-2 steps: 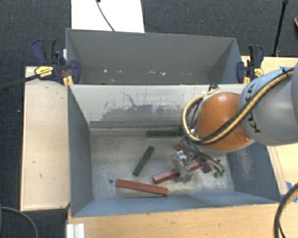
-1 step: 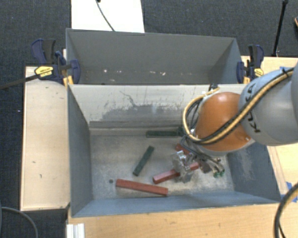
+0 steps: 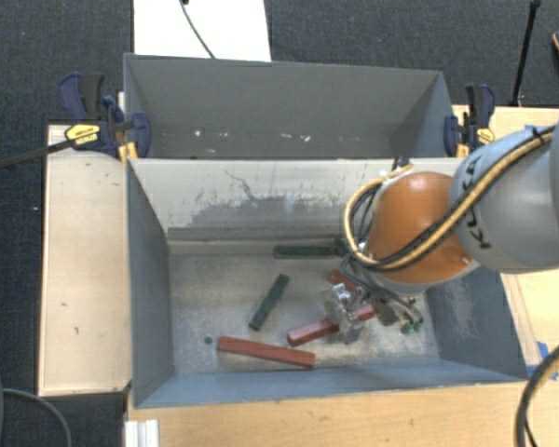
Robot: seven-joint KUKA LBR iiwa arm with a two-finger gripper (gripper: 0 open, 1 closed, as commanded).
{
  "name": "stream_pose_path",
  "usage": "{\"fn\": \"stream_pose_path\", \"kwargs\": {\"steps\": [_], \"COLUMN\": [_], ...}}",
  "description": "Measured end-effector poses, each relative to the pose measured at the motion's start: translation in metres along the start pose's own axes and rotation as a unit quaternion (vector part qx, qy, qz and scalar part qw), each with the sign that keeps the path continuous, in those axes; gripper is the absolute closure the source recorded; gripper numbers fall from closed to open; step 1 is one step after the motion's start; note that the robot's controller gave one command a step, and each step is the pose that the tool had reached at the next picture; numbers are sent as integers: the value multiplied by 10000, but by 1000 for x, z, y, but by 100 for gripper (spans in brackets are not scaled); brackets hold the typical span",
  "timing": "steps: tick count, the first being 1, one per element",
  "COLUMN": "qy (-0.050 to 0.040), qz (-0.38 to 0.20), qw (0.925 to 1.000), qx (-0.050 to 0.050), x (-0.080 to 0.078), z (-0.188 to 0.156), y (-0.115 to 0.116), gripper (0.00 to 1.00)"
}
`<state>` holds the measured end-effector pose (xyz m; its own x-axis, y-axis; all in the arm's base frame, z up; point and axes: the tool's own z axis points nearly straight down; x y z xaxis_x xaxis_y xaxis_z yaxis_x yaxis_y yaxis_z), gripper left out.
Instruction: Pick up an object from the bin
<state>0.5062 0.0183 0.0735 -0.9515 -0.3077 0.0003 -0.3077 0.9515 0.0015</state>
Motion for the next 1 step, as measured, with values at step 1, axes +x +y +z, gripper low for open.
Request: {"fn": "stream_pose_path", "kwargs": {"steps": [1], "qy": [38], "qz": [0], "qw": [10000], "qx": [-9], "x": [2], "z": [-21], "y": [1], "gripper": [100]}}
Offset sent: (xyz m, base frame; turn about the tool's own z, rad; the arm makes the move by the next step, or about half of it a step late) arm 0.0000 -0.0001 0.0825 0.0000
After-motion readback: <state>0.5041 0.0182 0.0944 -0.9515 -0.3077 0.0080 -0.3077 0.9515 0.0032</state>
